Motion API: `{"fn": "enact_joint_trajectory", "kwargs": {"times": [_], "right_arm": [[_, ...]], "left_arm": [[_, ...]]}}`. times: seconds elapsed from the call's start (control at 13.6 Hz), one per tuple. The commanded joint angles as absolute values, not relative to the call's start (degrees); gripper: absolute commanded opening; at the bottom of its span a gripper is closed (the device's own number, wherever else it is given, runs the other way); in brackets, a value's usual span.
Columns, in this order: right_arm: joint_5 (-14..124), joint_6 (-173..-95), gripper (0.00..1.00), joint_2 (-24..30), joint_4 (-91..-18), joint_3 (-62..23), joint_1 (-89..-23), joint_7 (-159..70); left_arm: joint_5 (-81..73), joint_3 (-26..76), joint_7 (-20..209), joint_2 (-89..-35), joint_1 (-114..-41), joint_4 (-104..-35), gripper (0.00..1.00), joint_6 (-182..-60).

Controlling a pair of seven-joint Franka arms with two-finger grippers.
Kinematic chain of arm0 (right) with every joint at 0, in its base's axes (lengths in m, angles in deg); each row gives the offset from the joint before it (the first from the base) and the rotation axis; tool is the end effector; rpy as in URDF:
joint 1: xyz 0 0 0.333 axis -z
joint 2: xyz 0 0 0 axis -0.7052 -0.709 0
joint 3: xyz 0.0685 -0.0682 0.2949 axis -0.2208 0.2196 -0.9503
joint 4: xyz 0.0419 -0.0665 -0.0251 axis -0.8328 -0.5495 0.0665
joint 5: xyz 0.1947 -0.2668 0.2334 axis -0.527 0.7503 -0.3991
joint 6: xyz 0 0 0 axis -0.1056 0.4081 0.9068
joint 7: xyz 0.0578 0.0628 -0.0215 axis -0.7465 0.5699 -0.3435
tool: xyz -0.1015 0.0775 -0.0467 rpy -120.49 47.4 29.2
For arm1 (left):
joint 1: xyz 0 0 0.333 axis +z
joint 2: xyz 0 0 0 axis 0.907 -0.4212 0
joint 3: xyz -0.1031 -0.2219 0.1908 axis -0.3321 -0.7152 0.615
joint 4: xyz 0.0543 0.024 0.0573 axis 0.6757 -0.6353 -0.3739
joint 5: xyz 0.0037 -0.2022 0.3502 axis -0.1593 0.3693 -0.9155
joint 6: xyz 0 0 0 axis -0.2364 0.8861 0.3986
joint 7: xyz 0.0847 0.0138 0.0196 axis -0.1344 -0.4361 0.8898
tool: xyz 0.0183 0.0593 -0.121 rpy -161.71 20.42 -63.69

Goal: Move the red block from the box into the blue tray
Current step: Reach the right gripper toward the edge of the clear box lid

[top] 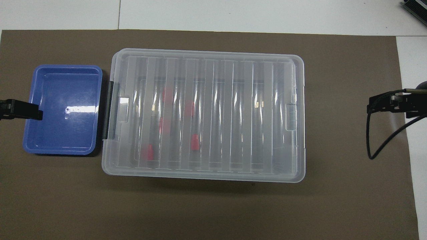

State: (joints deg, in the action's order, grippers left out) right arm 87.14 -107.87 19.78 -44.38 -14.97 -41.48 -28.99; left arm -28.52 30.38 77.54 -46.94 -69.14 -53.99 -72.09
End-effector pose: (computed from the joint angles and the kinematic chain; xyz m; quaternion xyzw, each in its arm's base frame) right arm 0.5590 -0.0103 0.5819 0.9973 -0.0717 -0.0008 0.0138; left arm 0.5384 -0.0196 0.6109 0.9994 -0.0303 0.0116 0.0088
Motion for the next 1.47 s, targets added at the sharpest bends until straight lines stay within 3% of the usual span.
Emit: {"fn": "enact_joint_trajectory", "kwargs": {"times": [0.0,0.22,0.88,1.4], "right_arm": [[87.14,-109.46,1.0,20.61,-45.9,-15.41,-40.98,-27.83],[87.22,-109.63,1.0,20.7,-47.12,-15.49,-41.33,-27.74],[86.52,-127.28,1.0,21.57,-61.18,-15.93,-47.47,-25.9],[86.52,-134.59,0.99,19.64,-65.59,-15.93,-52.67,-20.0]], "left_arm": [[-29.61,30.41,77.35,-46.34,-69.13,-54.26,1.0,-71.47],[-29.61,30.41,77.35,-46.34,-69.13,-54.26,1.0,-71.38],[-29.61,30.41,77.35,-46.34,-69.13,-54.26,1.0,-71.47],[-29.61,30.41,77.35,-46.34,-69.13,-54.26,1.0,-71.38]]}}
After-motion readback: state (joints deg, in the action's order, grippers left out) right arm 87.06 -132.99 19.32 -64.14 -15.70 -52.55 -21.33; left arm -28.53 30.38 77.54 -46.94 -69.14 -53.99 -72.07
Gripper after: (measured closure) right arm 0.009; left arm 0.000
